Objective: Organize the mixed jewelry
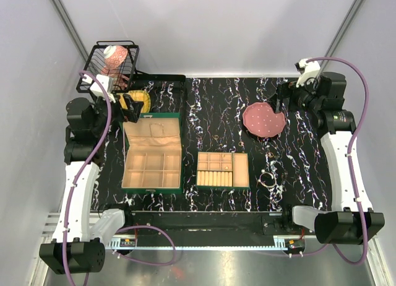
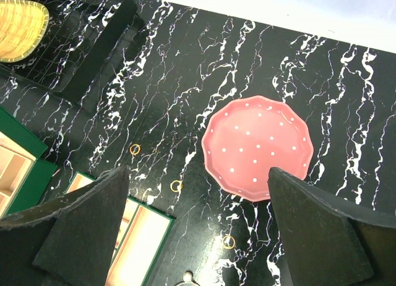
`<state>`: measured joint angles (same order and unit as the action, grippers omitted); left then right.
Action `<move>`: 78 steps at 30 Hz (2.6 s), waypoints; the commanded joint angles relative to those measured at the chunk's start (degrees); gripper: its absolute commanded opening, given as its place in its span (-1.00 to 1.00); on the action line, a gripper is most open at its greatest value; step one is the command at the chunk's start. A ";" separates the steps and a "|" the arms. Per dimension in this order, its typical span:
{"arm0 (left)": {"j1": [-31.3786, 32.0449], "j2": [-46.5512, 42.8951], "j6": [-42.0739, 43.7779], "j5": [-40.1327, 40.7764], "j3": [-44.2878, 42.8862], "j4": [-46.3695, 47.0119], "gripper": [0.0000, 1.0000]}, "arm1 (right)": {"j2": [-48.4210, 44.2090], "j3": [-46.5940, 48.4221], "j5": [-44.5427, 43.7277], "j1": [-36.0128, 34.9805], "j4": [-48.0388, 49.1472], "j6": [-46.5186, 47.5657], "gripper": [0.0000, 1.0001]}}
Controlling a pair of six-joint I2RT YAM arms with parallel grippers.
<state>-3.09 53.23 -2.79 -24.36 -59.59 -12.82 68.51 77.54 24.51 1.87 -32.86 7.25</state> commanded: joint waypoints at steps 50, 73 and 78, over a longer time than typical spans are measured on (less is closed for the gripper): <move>5.73 -4.10 9.20 -9.39 -4.83 -16.19 0.98 | -0.75 -39.22 -0.87 -1.08 -5.21 45.84 0.62; 5.73 -4.45 11.05 -7.37 -2.99 -15.39 0.98 | 2.24 -46.51 -10.44 -11.36 5.43 45.14 0.39; 5.73 -4.98 11.49 -7.10 -2.81 -15.39 0.98 | 2.50 -48.09 -12.29 -14.70 7.28 44.17 0.29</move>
<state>2.48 49.50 7.70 -32.32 -62.46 -31.05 70.48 32.16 16.01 -10.44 -28.12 51.55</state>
